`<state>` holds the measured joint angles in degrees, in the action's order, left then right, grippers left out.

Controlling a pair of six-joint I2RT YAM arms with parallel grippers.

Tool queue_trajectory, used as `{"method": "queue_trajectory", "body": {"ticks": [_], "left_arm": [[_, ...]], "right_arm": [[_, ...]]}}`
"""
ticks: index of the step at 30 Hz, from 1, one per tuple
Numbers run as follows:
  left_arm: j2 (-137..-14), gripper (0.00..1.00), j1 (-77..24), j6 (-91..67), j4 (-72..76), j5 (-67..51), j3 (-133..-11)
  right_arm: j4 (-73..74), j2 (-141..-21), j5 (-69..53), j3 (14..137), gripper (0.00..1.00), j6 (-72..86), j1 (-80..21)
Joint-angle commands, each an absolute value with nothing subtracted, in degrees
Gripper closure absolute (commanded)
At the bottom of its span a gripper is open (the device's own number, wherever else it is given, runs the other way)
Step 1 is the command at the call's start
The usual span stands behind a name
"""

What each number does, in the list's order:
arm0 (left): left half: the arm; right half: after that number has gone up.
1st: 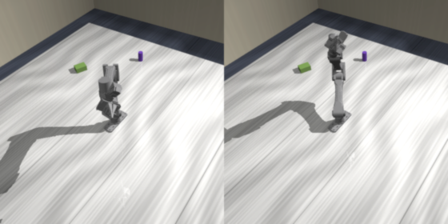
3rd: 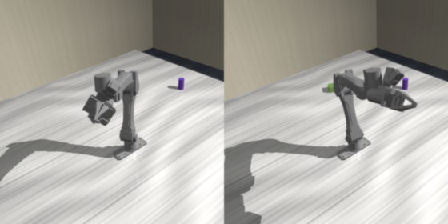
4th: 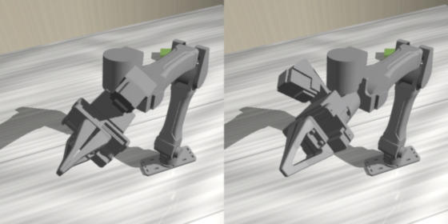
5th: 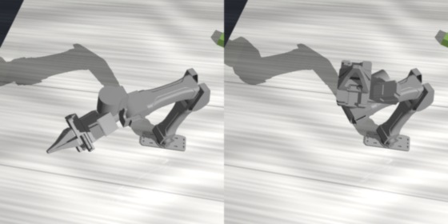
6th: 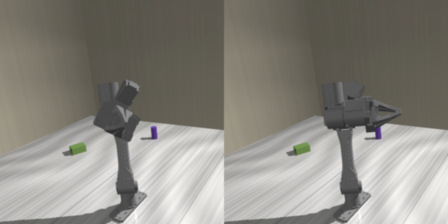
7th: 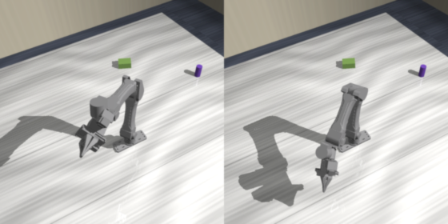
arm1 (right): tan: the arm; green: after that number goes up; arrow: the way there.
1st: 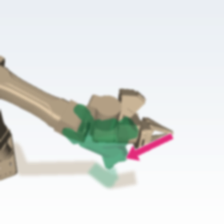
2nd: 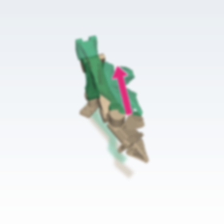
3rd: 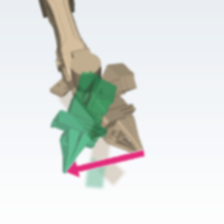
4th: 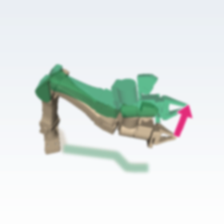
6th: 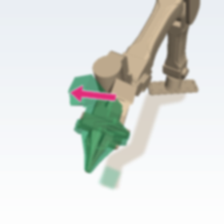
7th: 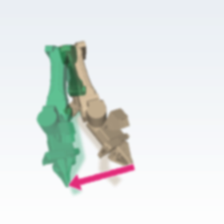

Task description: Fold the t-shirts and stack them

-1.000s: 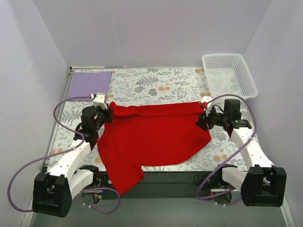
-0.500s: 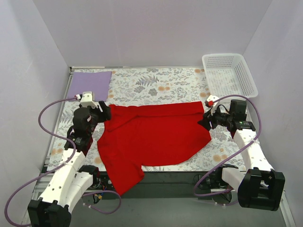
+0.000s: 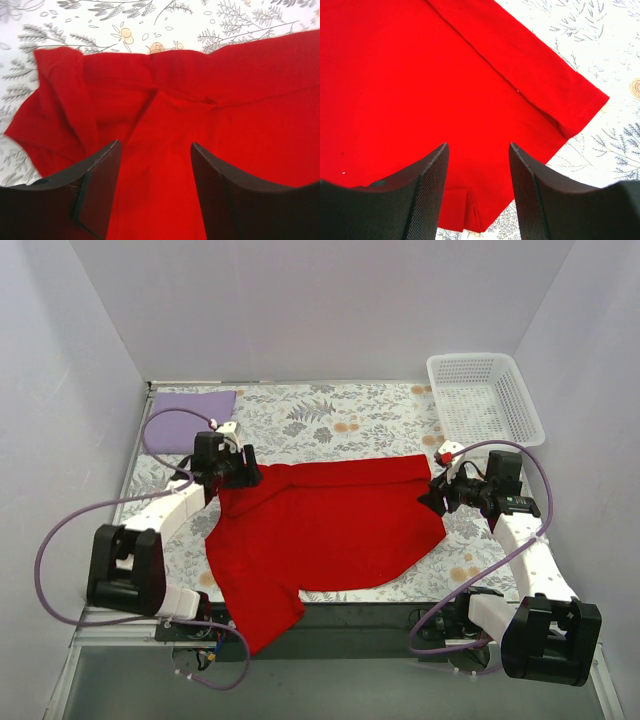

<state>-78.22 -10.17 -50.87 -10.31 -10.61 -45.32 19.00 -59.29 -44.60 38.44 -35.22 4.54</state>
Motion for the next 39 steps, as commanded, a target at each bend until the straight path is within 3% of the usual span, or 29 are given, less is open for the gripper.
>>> {"method": "queue_trajectory", "body": {"ticks": [1, 27, 39], "left_arm": [[-82.96, 0.44, -9.76, -48.78, -9.84, -15.03, -50.70], [-100.02, 0.54, -9.84, -45.97, -11.60, -21.88, -58.97], [-97.65, 0.98, -10.81, -45.62, -12.39, -26.45, -57.92]], "right_arm": [[18.19, -59.24, -46.49, 38.50, 0.41, -34.63, 5.10], [18.19, -60.03, -46.85, 38.76, 0.41, -34.28, 5.19], [18.19, -59.77, -46.93, 38.76, 0.41, -34.10, 5.36]]}}
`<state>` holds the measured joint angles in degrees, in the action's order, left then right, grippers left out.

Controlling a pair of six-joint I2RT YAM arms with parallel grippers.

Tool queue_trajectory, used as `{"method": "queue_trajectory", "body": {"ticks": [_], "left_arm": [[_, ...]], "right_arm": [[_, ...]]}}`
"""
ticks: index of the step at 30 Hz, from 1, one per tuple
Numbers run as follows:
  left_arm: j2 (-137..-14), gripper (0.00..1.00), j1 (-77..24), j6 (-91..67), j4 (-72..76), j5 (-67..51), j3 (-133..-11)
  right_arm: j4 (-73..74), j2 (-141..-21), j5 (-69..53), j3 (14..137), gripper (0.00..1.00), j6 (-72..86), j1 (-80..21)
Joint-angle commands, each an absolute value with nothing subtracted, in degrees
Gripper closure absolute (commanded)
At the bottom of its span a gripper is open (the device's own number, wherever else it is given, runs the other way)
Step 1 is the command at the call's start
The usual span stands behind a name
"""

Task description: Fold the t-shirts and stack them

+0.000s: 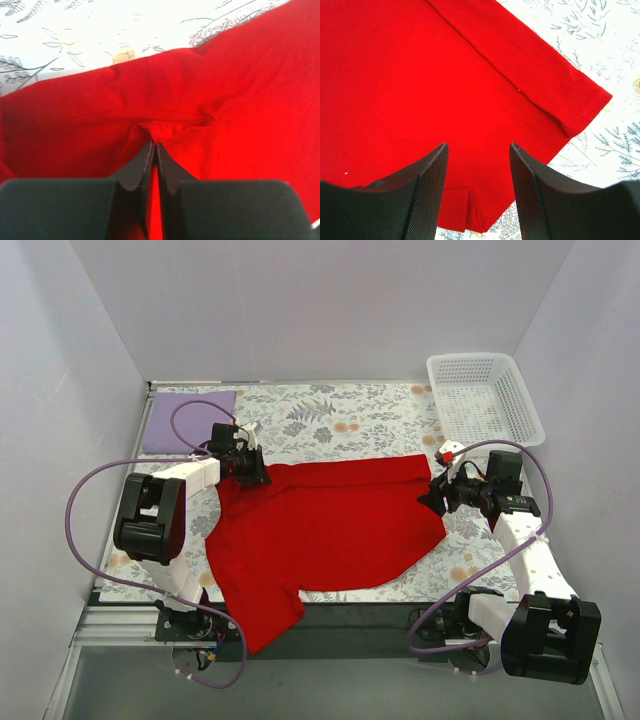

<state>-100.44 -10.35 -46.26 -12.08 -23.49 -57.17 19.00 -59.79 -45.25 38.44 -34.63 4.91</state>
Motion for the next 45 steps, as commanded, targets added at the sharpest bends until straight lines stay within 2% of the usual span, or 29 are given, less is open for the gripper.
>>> {"method": "queue_trajectory", "body": {"ticks": [1, 12, 13, 18, 19, 22, 26, 28, 31, 33, 42, 45], "left_arm": [[-96.95, 1.00, -10.90, -45.70, -12.48, -26.89, -57.83], [-92.11, 0.98, -12.91, -46.50, -15.64, -39.81, -53.71], [-92.20, 0.87, -13.27, -46.32, -16.95, -39.99, -53.35], [-90.97, 0.76, -14.59, -45.79, -22.49, -39.90, -53.35], [-89.05, 0.68, -14.68, -46.14, -23.11, -40.51, -53.09], [-83.87, 0.62, -14.68, -47.55, -22.94, -40.08, -52.12], [-77.27, 0.60, -14.68, -49.30, -20.84, -31.14, -50.46], [-73.84, 0.56, -14.33, -51.40, -18.56, -23.26, -49.75], [-71.28, 0.45, -12.14, -55.70, -16.53, -12.70, -48.26], [-70.67, 0.42, -8.64, -57.73, -15.47, -10.47, -46.85], [-77.67, 0.43, 4.03, -63.89, -7.83, -9.58, -47.37], [-83.29, 0.48, 6.58, -64.34, -5.80, -9.93, -48.77]], "right_arm": [[18.19, -59.77, -46.93, 38.76, 0.41, -34.10, 5.27], [18.28, -59.15, -47.29, 38.76, 0.41, -33.93, 6.15], [18.19, -59.06, -47.29, 38.76, 0.41, -33.93, 6.24], [18.19, -59.15, -47.29, 38.76, 0.41, -33.93, 6.42], [18.19, -59.15, -47.20, 38.76, 0.41, -33.84, 6.42], [18.28, -59.15, -47.20, 38.76, 0.41, -33.93, 6.42], [18.28, -59.24, -47.11, 38.76, 0.41, -33.93, 6.42], [18.28, -59.24, -46.94, 38.76, 0.41, -34.01, 6.42], [18.28, -59.33, -46.76, 38.67, 0.41, -34.01, 6.42], [18.28, -59.68, -46.67, 38.76, 0.41, -34.10, 6.42], [19.86, -70.13, -43.78, 47.53, 0.40, -34.36, 4.66], [21.27, -74.43, -41.84, 51.40, 0.39, -34.37, 3.25]]}}
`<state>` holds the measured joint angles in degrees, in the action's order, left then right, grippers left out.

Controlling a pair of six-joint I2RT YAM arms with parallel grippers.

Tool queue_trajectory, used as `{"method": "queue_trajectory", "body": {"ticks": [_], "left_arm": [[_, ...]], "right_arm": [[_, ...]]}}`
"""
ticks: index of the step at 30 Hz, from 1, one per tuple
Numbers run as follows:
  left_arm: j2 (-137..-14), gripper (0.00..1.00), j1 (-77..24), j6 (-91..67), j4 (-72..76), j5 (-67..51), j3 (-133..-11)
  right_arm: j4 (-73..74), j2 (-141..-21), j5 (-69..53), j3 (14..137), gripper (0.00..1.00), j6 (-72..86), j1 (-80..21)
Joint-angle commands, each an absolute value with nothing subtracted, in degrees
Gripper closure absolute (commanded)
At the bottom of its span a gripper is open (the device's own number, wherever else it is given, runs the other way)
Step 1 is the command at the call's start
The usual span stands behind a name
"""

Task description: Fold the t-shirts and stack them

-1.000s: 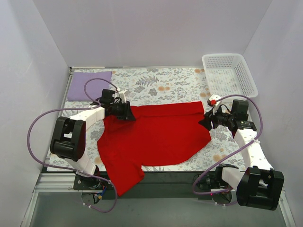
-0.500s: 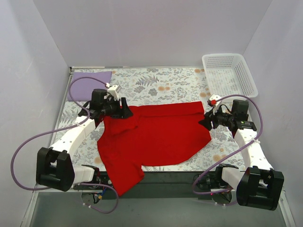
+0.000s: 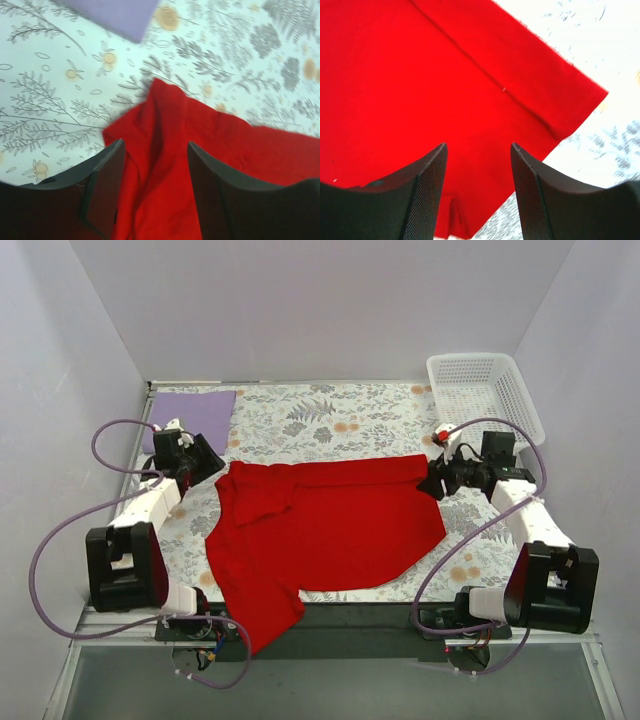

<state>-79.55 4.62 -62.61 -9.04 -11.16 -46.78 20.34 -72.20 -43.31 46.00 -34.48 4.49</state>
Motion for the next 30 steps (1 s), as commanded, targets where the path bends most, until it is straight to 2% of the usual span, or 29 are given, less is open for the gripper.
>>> {"method": "queue_trajectory", "body": {"ticks": [1, 2, 5, 18, 25, 30], "left_arm": [[-84.97, 0.50, 7.03, -64.34, -4.93, -10.19, -49.91], [-86.73, 0.55, 7.47, -63.99, -4.66, -10.89, -50.62], [-93.59, 0.61, 8.00, -63.02, -5.45, -12.65, -54.48], [-102.65, 0.62, 8.00, -58.80, -9.05, -20.39, -58.97], [-103.97, 0.62, 8.00, -57.83, -11.42, -19.43, -57.66], [-103.80, 0.71, 7.74, -57.39, -12.13, -22.84, -57.48]], "right_arm": [[21.36, -75.31, -42.10, 51.85, 0.39, -34.10, 2.90], [21.27, -76.45, -42.10, 52.12, 0.39, -33.84, 2.90], [20.48, -77.95, -43.33, 51.86, 0.39, -32.87, 2.81], [19.60, -79.10, -43.59, 49.92, 0.37, -32.96, 2.81], [19.69, -79.01, -43.77, 49.83, 0.37, -32.87, 2.81], [19.60, -78.84, -43.77, 49.66, 0.37, -32.96, 2.81]]}}
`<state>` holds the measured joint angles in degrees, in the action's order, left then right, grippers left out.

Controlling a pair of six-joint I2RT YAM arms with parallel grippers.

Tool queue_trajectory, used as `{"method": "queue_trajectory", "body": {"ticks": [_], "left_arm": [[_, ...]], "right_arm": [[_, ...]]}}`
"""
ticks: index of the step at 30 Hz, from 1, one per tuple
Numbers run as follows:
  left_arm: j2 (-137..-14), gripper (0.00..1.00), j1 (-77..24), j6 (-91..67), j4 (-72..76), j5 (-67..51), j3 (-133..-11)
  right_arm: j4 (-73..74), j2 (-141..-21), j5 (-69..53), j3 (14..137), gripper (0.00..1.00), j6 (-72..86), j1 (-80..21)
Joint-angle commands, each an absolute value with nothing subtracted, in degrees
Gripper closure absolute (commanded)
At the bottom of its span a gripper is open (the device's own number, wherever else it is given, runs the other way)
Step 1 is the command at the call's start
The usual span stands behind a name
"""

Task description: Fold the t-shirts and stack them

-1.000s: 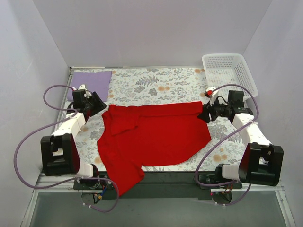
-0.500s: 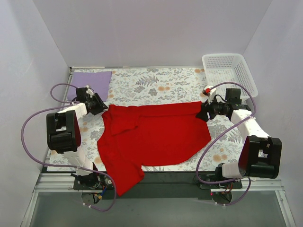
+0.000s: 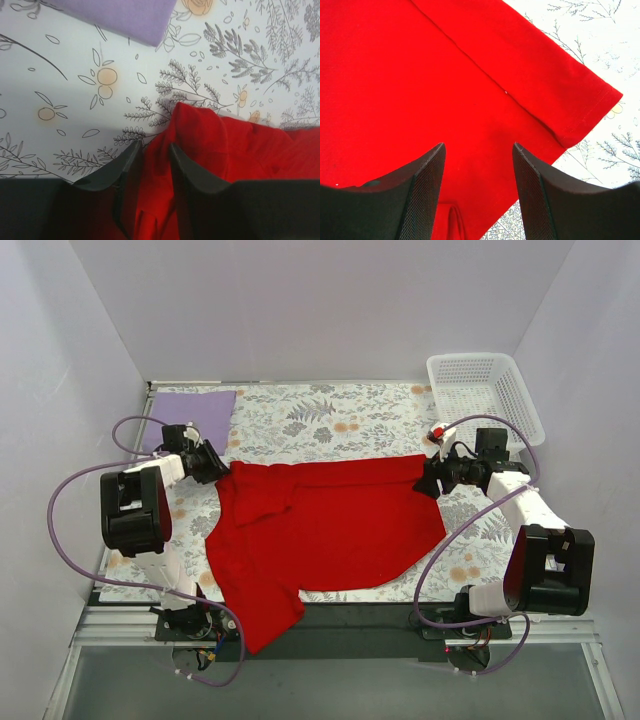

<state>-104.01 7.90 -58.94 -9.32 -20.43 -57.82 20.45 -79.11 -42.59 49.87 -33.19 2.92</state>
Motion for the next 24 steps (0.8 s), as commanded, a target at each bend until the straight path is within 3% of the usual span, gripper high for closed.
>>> {"method": "queue_trajectory", "body": {"ticks": [1, 5, 7, 8, 14, 24], "left_arm": [[-103.62, 0.73, 7.56, -57.13, -12.30, -23.63, -57.48], [-102.66, 0.84, 6.94, -56.78, -12.92, -27.07, -56.17], [-101.70, 0.99, 6.94, -56.60, -13.09, -26.55, -55.55], [-101.17, 1.00, 6.94, -56.60, -13.36, -25.41, -55.37], [-92.74, 1.00, 6.94, -57.22, -13.36, -11.28, -54.40], [-87.89, 1.00, 7.03, -57.39, -13.18, -7.91, -53.09]], "right_arm": [[19.60, -78.84, -43.77, 49.66, 0.37, -32.87, 2.90], [19.69, -78.93, -43.68, 49.75, 0.37, -33.05, 2.90], [19.69, -79.10, -43.51, 49.83, 0.37, -33.05, 2.90], [19.60, -79.28, -43.33, 49.83, 0.37, -33.13, 2.90], [19.51, -80.24, -39.38, 50.10, 0.37, -32.96, 2.90], [18.46, -84.81, -31.65, 50.45, 0.42, -31.12, 2.90]]}}
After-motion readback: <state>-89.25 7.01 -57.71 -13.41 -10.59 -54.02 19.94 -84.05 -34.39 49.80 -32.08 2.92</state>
